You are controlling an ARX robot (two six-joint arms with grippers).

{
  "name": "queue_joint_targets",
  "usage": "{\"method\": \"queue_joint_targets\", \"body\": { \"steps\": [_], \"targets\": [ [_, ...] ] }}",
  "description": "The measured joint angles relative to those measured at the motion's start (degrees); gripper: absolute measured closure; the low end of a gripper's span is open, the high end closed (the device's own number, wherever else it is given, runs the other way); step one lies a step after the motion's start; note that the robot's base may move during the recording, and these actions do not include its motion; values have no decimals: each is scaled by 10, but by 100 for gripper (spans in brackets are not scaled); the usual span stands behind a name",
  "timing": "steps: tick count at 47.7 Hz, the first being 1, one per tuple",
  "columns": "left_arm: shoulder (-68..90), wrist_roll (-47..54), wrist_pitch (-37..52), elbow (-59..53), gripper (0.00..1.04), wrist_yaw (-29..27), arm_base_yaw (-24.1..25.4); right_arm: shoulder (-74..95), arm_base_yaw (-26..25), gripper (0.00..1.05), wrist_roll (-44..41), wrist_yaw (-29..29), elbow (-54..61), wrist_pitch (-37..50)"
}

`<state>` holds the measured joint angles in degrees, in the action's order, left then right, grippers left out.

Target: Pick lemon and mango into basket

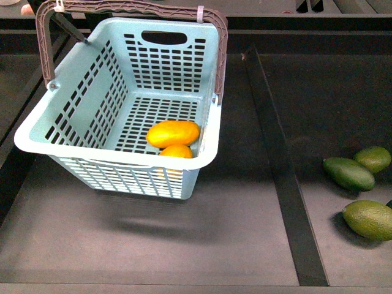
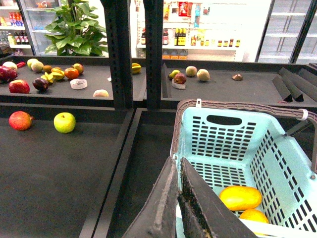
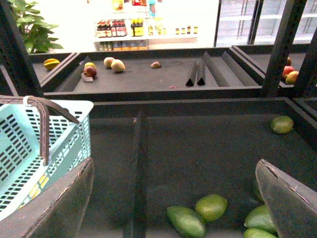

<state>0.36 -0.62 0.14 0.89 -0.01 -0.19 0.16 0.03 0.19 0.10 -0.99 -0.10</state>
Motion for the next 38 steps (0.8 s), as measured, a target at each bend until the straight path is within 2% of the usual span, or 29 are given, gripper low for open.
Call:
{"method": "queue_joint_targets", "body": {
  "steps": [20,25,38],
  "targets": [
    [0,0,0,0,101,0,0,0,0,9,0,0,0,0],
    [0,0,0,0,84,0,0,0,0,9,0,0,0,0],
    [0,0,0,0,17,0,0,0,0,9,0,0,0,0]
  ]
}}
